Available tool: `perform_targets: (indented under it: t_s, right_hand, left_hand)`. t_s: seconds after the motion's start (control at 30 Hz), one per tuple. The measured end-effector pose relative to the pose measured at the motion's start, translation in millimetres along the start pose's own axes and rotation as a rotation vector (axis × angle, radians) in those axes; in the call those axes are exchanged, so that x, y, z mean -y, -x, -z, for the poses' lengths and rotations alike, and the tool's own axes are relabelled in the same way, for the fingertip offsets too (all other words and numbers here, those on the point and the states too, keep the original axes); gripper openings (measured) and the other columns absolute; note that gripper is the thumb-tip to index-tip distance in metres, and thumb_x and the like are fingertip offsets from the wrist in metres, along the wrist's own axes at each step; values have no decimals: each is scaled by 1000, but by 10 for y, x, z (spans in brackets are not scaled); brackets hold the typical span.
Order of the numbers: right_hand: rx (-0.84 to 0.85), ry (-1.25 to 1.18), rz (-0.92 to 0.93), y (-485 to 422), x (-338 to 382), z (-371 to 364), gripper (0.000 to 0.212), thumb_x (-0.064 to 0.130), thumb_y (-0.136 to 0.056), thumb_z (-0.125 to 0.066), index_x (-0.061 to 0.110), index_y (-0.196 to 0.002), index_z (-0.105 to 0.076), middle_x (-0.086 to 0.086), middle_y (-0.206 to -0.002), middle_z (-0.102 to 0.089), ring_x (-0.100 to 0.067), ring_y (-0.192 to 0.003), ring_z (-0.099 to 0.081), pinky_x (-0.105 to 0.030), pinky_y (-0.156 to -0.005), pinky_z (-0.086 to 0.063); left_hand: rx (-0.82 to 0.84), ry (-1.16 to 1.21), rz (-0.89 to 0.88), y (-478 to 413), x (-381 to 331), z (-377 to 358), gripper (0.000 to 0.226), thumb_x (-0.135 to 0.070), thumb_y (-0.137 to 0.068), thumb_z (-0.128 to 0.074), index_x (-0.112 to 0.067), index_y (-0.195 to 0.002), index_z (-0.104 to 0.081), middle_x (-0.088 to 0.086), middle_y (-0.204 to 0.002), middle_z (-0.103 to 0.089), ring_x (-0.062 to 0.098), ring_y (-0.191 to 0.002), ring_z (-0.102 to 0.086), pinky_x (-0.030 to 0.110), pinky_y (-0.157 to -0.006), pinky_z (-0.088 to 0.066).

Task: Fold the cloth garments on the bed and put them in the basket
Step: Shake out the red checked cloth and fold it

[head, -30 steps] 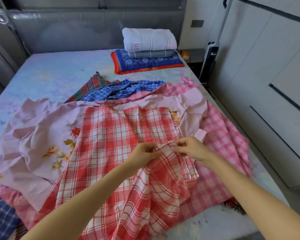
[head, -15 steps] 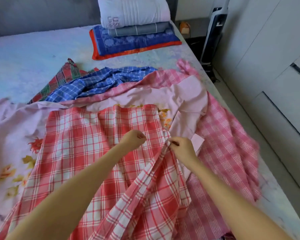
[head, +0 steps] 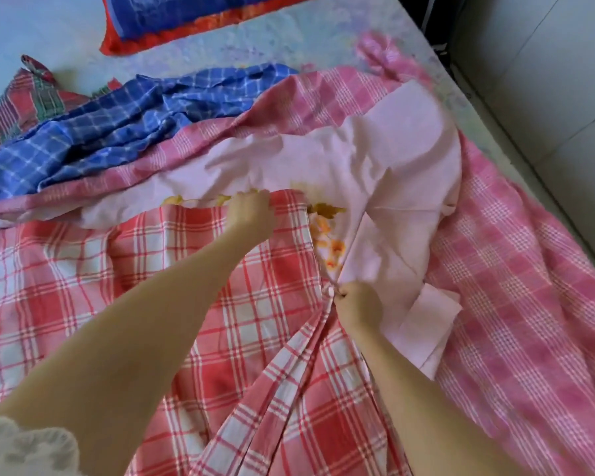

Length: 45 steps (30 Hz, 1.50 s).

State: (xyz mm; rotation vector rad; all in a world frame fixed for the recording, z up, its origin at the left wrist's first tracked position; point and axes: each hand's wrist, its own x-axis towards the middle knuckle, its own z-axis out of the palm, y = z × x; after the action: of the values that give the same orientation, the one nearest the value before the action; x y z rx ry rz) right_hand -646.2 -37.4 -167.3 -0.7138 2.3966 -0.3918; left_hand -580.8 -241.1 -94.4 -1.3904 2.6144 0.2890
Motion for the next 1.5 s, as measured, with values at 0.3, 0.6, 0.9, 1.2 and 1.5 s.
perform_targets:
  t_s: [0.3,0.6,0.9,1.2,1.5]
  right_hand:
    - [-52,103,-63,-194,-41,-356,26,15,-91,-48,-3,-98,-65,-16,-92,-68,-33,-86,-64,-27,-61,-35]
    - [-195,-379,263,667,54,499,24,16,-89,-62,19,-65,-58,13,-49,-44,-7,-47,-46,-15,-48,-33]
    - [129,-762,533,1741,211,1243,24,10,-81,-71,34,-78,-66,24,-71,-66,2,-67,-62,-9,-64,-44]
    - [-21,-645,440,1890,331,1115,11,30,-83,-69,20,-86,-71,21,-68,-64,-2,-68,-61,-20,-65,-48]
    - [-182,-396,463,1747,391,1019,10,30,-84,-68,21,-88,-70,9,-71,-68,-6,-65,-61,-22,-59,-46]
  left_hand:
    - [93,119,5,-631,-126,-270,26,-29,-91,-53,-12,-108,-64,11,-113,-63,32,-104,-57,35,-81,-45]
    - [272,403,-207,431,-204,605,10,-25,-84,-68,-17,-87,-62,-9,-73,-54,10,-68,-50,22,-62,-39]
    - [759,755,-214,1843,-188,851,20,-9,-88,-63,-23,-73,-65,-8,-57,-62,5,-53,-57,16,-55,-49]
    - [745,866,-112,2080,-146,1094,11,-4,-91,-57,-7,-86,-67,2,-71,-64,5,-58,-58,16,-58,-49]
    - [882,789,-123,1908,-64,1172,23,6,-89,-50,-1,-101,-68,9,-87,-68,16,-76,-64,24,-73,-56]
